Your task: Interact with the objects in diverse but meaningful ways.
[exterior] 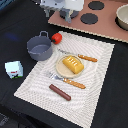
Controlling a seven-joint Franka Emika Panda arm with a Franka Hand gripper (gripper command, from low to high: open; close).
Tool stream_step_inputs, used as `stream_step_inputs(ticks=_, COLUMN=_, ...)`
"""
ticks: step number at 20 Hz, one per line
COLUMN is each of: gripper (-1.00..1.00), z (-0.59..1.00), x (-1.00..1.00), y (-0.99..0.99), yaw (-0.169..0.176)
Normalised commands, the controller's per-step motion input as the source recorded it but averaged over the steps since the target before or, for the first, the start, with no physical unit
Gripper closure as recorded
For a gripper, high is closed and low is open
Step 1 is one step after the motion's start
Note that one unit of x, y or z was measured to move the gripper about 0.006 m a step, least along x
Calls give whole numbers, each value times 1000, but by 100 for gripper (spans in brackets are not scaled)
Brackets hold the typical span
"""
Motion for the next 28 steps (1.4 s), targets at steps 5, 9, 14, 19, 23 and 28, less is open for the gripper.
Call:
stream_step_inputs(ticks=5, gripper=-100, z=-216, x=0, y=-105, yaw=-66)
stream_step_inputs(ticks=9, gripper=-100, z=-274, x=10, y=-42, yaw=-68)
stream_step_inputs(ticks=14, gripper=-100, z=-356, x=-23, y=-6, yaw=-51)
stream_step_inputs(ticks=19, gripper=-100, z=-431, x=-75, y=0, yaw=-34)
stream_step_inputs(ticks=23, gripper=-100, z=-443, x=-178, y=0, yaw=-25)
stream_step_inputs(ticks=28, gripper=-100, z=-463, x=-267, y=15, yaw=-13)
